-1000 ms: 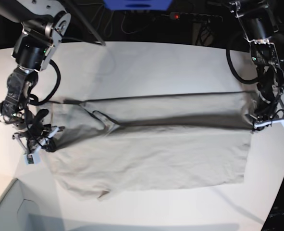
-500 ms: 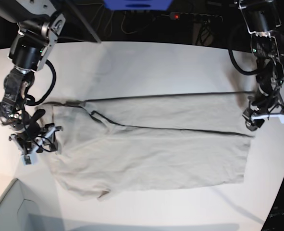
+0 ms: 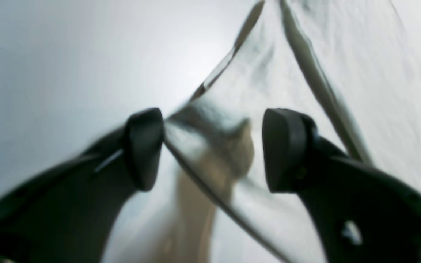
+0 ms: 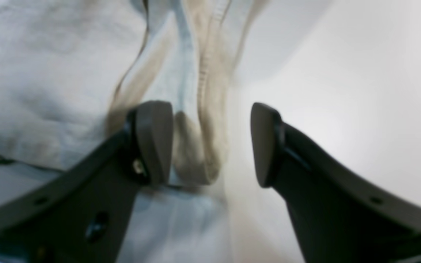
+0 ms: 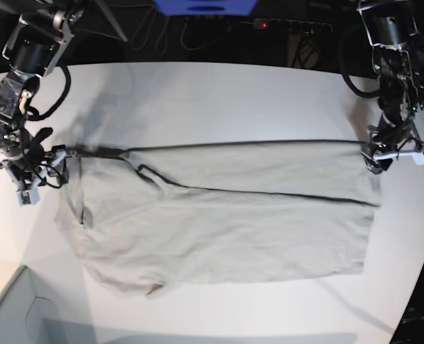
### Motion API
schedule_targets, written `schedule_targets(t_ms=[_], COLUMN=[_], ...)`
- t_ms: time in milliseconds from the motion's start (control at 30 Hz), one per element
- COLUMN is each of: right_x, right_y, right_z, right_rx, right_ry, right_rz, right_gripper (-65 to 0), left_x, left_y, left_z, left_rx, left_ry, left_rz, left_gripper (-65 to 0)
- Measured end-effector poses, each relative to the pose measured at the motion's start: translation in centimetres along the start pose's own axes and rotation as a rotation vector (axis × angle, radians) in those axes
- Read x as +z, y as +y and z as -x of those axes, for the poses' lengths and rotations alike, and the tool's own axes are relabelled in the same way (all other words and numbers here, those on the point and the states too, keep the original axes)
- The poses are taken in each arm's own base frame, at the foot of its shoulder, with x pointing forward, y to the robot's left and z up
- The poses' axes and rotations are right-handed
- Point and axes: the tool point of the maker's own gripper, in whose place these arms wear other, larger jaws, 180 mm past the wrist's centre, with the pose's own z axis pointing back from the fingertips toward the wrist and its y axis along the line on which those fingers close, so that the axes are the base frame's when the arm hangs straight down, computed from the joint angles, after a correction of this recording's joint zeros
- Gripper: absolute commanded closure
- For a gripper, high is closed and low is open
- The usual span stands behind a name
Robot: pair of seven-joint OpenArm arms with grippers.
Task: Layout the t-shirt on the table in an organized manner, then fold the t-shirt properly
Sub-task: 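Pull the shirt edges with both grippers to straighten the flat shirt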
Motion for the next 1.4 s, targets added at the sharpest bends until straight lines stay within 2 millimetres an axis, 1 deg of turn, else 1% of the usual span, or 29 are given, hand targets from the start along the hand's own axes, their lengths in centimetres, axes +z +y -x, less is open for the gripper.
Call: schedule_targets(t_ms=[33, 133, 167, 200, 300, 333, 400, 500, 600, 633, 700, 733, 833, 900, 933, 1000, 1067, 1100, 1167, 1233, 1267, 1300, 1333, 1367, 1400], right_x=[0.1, 0.3, 0.4, 0.5, -0.1, -0.4, -0.8, -1.0, -0.7, -0.7, -0.5, 0.0, 2.4, 3.8, 4.4, 5.2, 6.1, 6.5, 7.3, 7.2, 7.0, 6.8, 6.6, 6.5, 6.5], right_y=[0.0, 0.2, 0.4, 0.5, 1.0, 1.2, 1.4, 1.6, 1.7, 1.8, 1.6, 1.3, 0.2, 0.1, 0.2, 0.6, 0.7, 0.6, 0.4, 0.0, -0.2, -0.5, -0.6, -1.0, -1.6], right_z=[0.2, 2.0, 2.5, 3.1, 4.7, 4.9, 4.8, 4.9, 5.4, 5.5, 5.6, 5.9, 7.0, 7.3, 6.8, 4.5, 2.2, 1.4, 0.7, 0.8, 0.2, -1.3, -3.0, -4.3, -5.6], right_rx=[-0.002, -0.001, -0.003, -0.004, -0.039, -0.058, -0.089, -0.115, -0.128, -0.129, -0.118, -0.111, -0.062, -0.022, -0.004, 0.011, 0.021, 0.033, 0.061, 0.076, 0.079, 0.081, 0.076, 0.081, 0.097], right_ry=[0.002, 0.039, 0.047, 0.058, 0.089, 0.073, 0.035, -0.012, -0.025, -0.024, -0.011, -0.002, 0.023, 0.028, 0.016, -0.06, -0.134, -0.151, -0.14, -0.072, -0.059, -0.08, -0.11, -0.117, -0.116], right_rz=[-0.001, -0.004, -0.006, -0.008, -0.033, -0.043, -0.056, -0.065, -0.067, -0.067, -0.061, -0.046, 0.015, 0.041, 0.047, 0.054, 0.061, 0.068, 0.086, 0.101, 0.111, 0.122, 0.121, 0.127, 0.14], right_gripper=[-33.9, -33.8, -33.8, -33.8, -33.7, -33.1, -28.9, -17.7, -2.2, 0.0, 0.0, 0.0, 0.0, 0.0, 0.0, 0.0, 0.0, 0.0, 0.0, 0.0, 0.0, 0.0, 0.0, 0.0, 0.0], left_x=[-0.2, -0.5, -0.5, -0.6, -0.6, -0.6, -0.6, -0.5, -0.5, -0.5, -0.4, -0.4, 0.5, 1.3, 1.6, 2.0, 2.2, 2.2, 2.1, 1.9, 1.8, 1.6, 1.4, 1.2, 1.0], left_y=[0.1, 0.6, 0.7, 0.9, 0.9, 1.0, 1.0, 1.1, 1.3, 1.3, 1.4, 1.4, 1.9, 2.2, 2.1, 2.0, 1.0, 0.5, -0.3, -1.0, -1.5, -2.0, -3.0, -4.1, -5.2], left_z=[0.0, 0.3, 0.4, 0.5, 0.5, 0.4, 0.4, 0.3, 0.1, 0.1, 0.0, -0.3, -0.6, -0.2, -0.1, -0.2, -0.7, -0.9, -1.7, -2.3, -2.7, -3.6, -4.7, -5.8, -7.0], left_rx=[0.003, 0.017, 0.02, 0.024, 0.03, 0.032, 0.031, 0.027, 0.014, 0.014, 0.013, 0.008, -0.027, -0.047, -0.052, -0.072, -0.08, -0.082, -0.089, -0.086, -0.087, -0.092, -0.095, -0.094, -0.095], left_ry=[0.002, 0.003, 0.007, 0.01, 0.011, 0.01, 0.01, 0.01, 0.037, 0.036, 0.03, 0.029, 0.055, 0.075, 0.086, 0.097, 0.087, 0.082, 0.065, 0.056, 0.052, 0.044, 0.031, 0.022, 0.012], left_rz=[-0.005, -0.02, -0.023, -0.025, -0.023, -0.024, -0.023, -0.024, -0.025, -0.025, -0.022, -0.02, -0.034, -0.032, -0.03, -0.036, -0.017, -0.002, 0.017, 0.028, 0.034, 0.041, 0.064, 0.082, 0.097], left_gripper=[-30.9, -9.2, -3.1, 0.0, -1.4, -0.2, 0.0, -0.1, -0.1, -0.1, -0.1, -0.1, -0.1, -0.1, -0.1, -0.1, -0.1, -0.1, -0.1, -0.1, -0.1, -0.1, -0.1, -0.1, -0.1])
